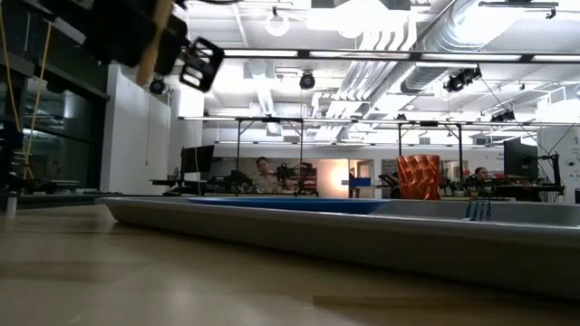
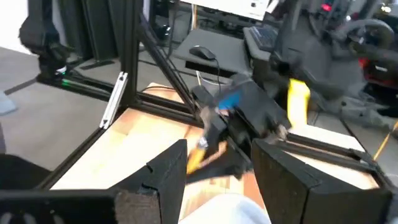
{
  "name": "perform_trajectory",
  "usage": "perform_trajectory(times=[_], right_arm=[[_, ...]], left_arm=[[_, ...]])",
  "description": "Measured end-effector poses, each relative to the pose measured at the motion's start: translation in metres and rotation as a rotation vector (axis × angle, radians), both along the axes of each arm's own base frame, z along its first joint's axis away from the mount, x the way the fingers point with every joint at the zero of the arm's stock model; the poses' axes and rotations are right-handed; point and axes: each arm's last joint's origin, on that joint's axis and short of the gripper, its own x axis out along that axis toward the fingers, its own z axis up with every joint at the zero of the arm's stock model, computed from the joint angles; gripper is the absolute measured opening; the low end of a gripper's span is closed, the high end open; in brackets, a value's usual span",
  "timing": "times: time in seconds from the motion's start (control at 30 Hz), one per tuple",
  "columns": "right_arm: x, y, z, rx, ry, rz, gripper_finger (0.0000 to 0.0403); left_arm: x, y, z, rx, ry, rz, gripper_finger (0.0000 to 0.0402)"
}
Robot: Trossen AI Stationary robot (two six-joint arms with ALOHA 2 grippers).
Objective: Pick and place plate/cup/fork/spoon on tray
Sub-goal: Put the yellow spoon on the right side of the gray serving tray
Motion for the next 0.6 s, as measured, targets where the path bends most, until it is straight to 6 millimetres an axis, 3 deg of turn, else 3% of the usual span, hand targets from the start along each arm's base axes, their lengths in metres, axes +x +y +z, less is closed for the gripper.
perform_trajectory(times=[0.17, 0.3, 0.43, 0.6], right_arm=[[0.000, -0.001, -0.002, -0.088, 0.006, -0.046, 0.0172], [-0.004, 0.000, -0.012, -0.245, 0.101, -0.127, 0.0172], [-0.010, 0.009, -0.016, -0.455, 0.184, -0.158, 0.0172], [-0.013, 0.023, -0.019, -0.703, 0.182, -0.156, 0.0172]], left_arm=[[0.015, 0.006, -0.012, -0.053, 0.229, 0.062, 0.0022], [0.014, 0.008, -0.019, -0.059, 0.447, 0.085, 0.0022], [0.010, 0.006, -0.013, -0.157, 0.592, 0.022, 0.0022], [0.016, -0.004, 0.007, -0.354, 0.581, -0.132, 0.0022]])
